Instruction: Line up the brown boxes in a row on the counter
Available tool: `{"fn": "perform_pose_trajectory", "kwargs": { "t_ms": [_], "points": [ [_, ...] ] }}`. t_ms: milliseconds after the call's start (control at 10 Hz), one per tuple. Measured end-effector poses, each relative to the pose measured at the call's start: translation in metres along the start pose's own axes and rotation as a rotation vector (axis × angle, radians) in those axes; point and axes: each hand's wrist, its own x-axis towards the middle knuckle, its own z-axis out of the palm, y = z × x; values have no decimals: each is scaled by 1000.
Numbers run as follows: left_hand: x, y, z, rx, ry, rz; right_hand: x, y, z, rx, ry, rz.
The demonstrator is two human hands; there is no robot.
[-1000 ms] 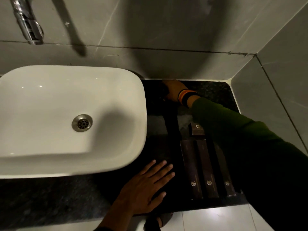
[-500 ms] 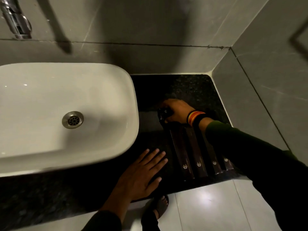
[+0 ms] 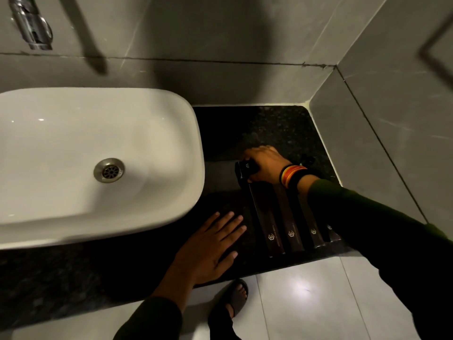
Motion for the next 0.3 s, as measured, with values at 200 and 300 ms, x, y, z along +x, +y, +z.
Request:
{"fn": "perform_pose_trajectory", "kwargs": {
  "t_ms": [200, 300],
  "points": [
    [-1, 1, 0, 4, 50, 23, -17, 0, -9, 60, 4, 22],
    [-3, 0, -2, -40, 85, 31, -37, -8, -32, 187, 139, 10]
  ]
}}
